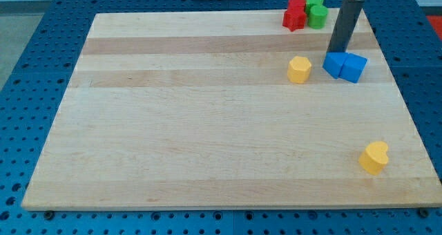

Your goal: Move the yellow blocks to the bottom left of the blue blocks

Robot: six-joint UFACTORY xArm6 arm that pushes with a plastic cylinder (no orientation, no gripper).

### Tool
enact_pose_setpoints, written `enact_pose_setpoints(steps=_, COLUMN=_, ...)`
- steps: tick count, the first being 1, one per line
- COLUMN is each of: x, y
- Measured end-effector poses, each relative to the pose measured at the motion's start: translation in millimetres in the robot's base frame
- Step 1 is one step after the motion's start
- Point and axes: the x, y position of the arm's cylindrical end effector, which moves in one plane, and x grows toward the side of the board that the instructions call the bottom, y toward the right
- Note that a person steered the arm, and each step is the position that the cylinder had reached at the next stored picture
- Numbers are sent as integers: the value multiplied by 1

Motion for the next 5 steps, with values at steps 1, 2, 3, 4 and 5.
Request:
enact_pose_setpoints(steps=1, x=4, y=28)
enact_pose_setpoints(steps=2, x=50, y=76)
enact_pose_setpoints(steps=3, x=111, y=101)
enact_pose_setpoints(steps=4, x=182, y=87)
enact_pose_setpoints(steps=5, x=209, y=75)
